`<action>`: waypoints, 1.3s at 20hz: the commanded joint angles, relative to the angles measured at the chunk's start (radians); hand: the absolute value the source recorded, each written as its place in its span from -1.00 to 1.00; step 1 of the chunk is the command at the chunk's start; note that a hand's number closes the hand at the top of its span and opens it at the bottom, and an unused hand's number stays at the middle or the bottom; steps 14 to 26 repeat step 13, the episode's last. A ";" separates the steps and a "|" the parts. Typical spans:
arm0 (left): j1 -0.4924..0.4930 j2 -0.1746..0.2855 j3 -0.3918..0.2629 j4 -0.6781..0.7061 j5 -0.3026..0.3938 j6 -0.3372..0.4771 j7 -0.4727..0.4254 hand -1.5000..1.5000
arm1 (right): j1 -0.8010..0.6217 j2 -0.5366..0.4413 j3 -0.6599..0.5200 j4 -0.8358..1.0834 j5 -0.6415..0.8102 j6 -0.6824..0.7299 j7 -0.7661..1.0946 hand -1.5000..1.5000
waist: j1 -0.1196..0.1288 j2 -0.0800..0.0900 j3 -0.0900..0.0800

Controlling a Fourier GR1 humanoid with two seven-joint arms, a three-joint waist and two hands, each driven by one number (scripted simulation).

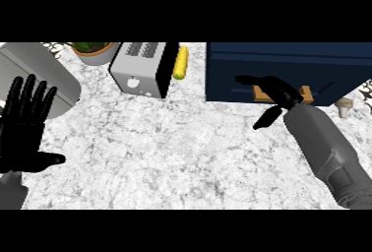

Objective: Pick up the cup, place it into the drawer and close the drawer

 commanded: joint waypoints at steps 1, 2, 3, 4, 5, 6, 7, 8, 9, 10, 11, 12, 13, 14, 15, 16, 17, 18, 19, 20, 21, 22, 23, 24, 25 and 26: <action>-0.004 -0.024 -0.004 0.008 -0.001 -0.018 -0.008 -1.00 | -0.080 -0.058 -0.046 0.128 0.003 -0.021 0.048 -1.00 | 0.017 0.029 0.006; -0.014 -0.028 -0.016 0.002 -0.020 0.008 0.003 -1.00 | -0.099 -0.059 -0.052 0.139 -0.003 -0.007 0.042 -1.00 | 0.018 0.029 0.007; 0.019 -0.025 -0.020 0.004 -0.026 -0.023 -0.014 -1.00 | -0.102 -0.050 -0.048 0.149 0.005 -0.021 0.058 -1.00 | 0.026 0.030 0.006; -0.029 0.005 0.007 0.003 -0.011 -0.015 0.015 -1.00 | -0.122 -0.052 -0.050 0.158 0.004 -0.013 0.059 -1.00 | 0.029 0.033 0.007; 0.003 -0.015 -0.004 -0.005 -0.029 -0.011 -0.013 -1.00 | -0.132 -0.082 -0.060 0.167 -0.005 0.017 0.039 -1.00 | 0.030 0.031 0.007; -0.024 -0.009 -0.001 -0.003 -0.022 -0.010 0.007 -1.00 | -0.130 -0.057 -0.052 0.176 0.004 -0.011 0.045 -1.00 | 0.033 0.034 0.007; -0.010 -0.022 -0.001 0.020 -0.027 -0.011 -0.009 -1.00 | -0.142 -0.074 -0.061 0.180 -0.004 0.004 0.042 -1.00 | 0.030 0.034 0.007; -0.010 -0.018 0.000 0.063 -0.041 -0.055 -0.043 -1.00 | -0.148 -0.075 -0.064 0.179 -0.006 -0.001 0.044 -1.00 | 0.035 0.042 0.006; -0.016 -0.034 -0.016 0.035 -0.055 -0.031 -0.044 -1.00 | -0.139 -0.101 -0.063 0.188 -0.003 0.006 0.022 -1.00 | 0.039 0.043 0.007; -0.049 0.004 0.015 0.051 -0.014 -0.048 0.007 -1.00 | -0.142 -0.085 -0.066 0.193 -0.005 -0.006 0.035 -1.00 | 0.037 0.042 0.007; -0.037 -0.033 -0.003 0.030 -0.048 -0.005 -0.024 -1.00 | -0.138 -0.118 -0.058 0.199 0.003 0.016 0.000 -1.00 | 0.033 0.038 0.007; -0.024 -0.021 0.003 0.020 -0.039 -0.017 -0.015 -1.00 | -0.161 -0.107 -0.069 0.202 -0.007 0.019 0.023 -1.00 | 0.039 0.035 0.007; -0.011 -0.016 -0.004 0.023 -0.055 -0.031 -0.027 -1.00 | -0.139 -0.102 -0.068 0.210 -0.006 0.006 0.009 -1.00 | 0.038 0.035 0.007; -0.011 -0.016 -0.004 0.023 -0.055 -0.031 -0.027 -1.00 | -0.139 -0.102 -0.068 0.210 -0.006 0.006 0.009 -1.00 | 0.038 0.035 0.007; -0.011 -0.016 -0.004 0.023 -0.055 -0.031 -0.027 -1.00 | -0.139 -0.102 -0.068 0.210 -0.006 0.006 0.009 -1.00 | 0.038 0.035 0.007; -0.011 -0.016 -0.004 0.023 -0.055 -0.031 -0.027 -1.00 | -0.139 -0.102 -0.068 0.210 -0.006 0.006 0.009 -1.00 | 0.038 0.035 0.007; -0.011 -0.016 -0.004 0.023 -0.055 -0.031 -0.027 -1.00 | -0.139 -0.102 -0.068 0.210 -0.006 0.006 0.009 -1.00 | 0.038 0.035 0.007; -0.011 -0.016 -0.004 0.023 -0.055 -0.031 -0.027 -1.00 | -0.139 -0.102 -0.068 0.210 -0.006 0.006 0.009 -1.00 | 0.038 0.035 0.007; -0.011 -0.016 -0.004 0.023 -0.055 -0.031 -0.027 -1.00 | -0.139 -0.102 -0.068 0.210 -0.006 0.006 0.009 -1.00 | 0.038 0.035 0.007; -0.011 -0.016 -0.004 0.023 -0.055 -0.031 -0.027 -1.00 | -0.139 -0.102 -0.068 0.210 -0.006 0.006 0.009 -1.00 | 0.038 0.035 0.007; -0.011 -0.016 -0.004 0.023 -0.055 -0.031 -0.027 -1.00 | -0.139 -0.102 -0.068 0.210 -0.006 0.006 0.009 -1.00 | 0.038 0.035 0.007; -0.011 -0.016 -0.004 0.023 -0.055 -0.031 -0.027 -1.00 | -0.139 -0.102 -0.068 0.210 -0.006 0.006 0.009 -1.00 | 0.038 0.035 0.007; -0.011 -0.016 -0.004 0.023 -0.055 -0.031 -0.027 -1.00 | -0.139 -0.102 -0.068 0.210 -0.006 0.006 0.009 -1.00 | 0.038 0.035 0.007; -0.011 -0.016 -0.004 0.023 -0.055 -0.031 -0.027 -1.00 | -0.139 -0.102 -0.068 0.210 -0.006 0.006 0.009 -1.00 | 0.038 0.035 0.007; -0.011 -0.016 -0.004 0.023 -0.055 -0.031 -0.027 -1.00 | -0.139 -0.102 -0.068 0.210 -0.006 0.006 0.009 -1.00 | 0.038 0.035 0.007; -0.011 -0.016 -0.004 0.023 -0.055 -0.031 -0.027 -1.00 | -0.139 -0.102 -0.068 0.210 -0.006 0.006 0.009 -1.00 | 0.038 0.035 0.007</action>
